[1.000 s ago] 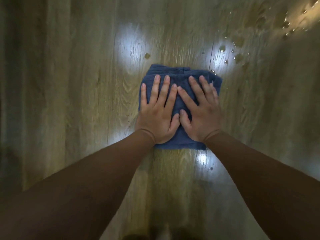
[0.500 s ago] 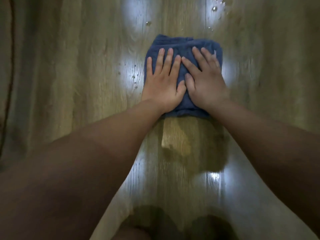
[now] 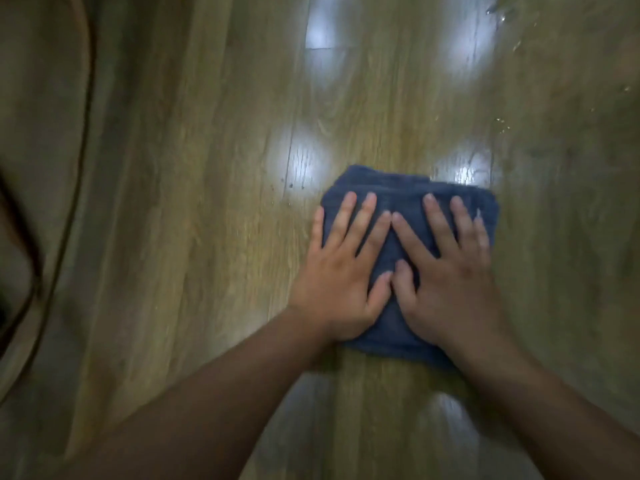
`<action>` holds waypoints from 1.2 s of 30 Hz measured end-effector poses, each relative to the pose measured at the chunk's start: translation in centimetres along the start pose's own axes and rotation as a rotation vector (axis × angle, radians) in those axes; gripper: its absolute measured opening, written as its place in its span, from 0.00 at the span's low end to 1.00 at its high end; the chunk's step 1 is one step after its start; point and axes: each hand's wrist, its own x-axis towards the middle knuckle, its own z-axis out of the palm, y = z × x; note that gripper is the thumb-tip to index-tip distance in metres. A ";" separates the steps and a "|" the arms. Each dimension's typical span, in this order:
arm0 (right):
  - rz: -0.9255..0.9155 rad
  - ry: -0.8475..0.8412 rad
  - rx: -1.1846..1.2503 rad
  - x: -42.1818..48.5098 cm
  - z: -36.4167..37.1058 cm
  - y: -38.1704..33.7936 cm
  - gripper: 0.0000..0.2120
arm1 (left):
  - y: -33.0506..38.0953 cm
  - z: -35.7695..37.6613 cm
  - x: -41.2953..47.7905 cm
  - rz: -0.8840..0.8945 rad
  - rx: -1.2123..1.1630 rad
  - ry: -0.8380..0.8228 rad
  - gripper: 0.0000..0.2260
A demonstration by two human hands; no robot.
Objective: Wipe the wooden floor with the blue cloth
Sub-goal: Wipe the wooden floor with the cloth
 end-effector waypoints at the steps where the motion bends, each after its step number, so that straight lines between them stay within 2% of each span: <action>1: -0.008 -0.008 -0.010 2.6 0.1 0.0 0.28 | -1.3 -0.5 1.9 -0.029 0.009 0.010 0.32; 8: -0.021 -0.069 -0.063 21.9 0.0 1.3 0.30 | -9.9 -3.9 17.3 -0.156 0.106 0.010 0.32; 12: -0.083 -0.068 -0.066 27.0 0.2 2.0 0.31 | -11.5 -4.1 20.7 -0.205 0.111 0.027 0.32; 20: -0.016 -0.039 -0.058 22.8 0.8 0.8 0.26 | -10.6 -4.0 18.2 -0.176 0.156 0.020 0.31; 31: -0.070 -0.001 0.013 8.3 0.6 -1.1 0.25 | -3.7 -1.5 4.9 -0.205 0.133 -0.024 0.32; 36: -0.059 0.031 0.015 4.4 1.1 -0.6 0.25 | -1.4 -0.7 2.0 -0.185 0.127 -0.058 0.32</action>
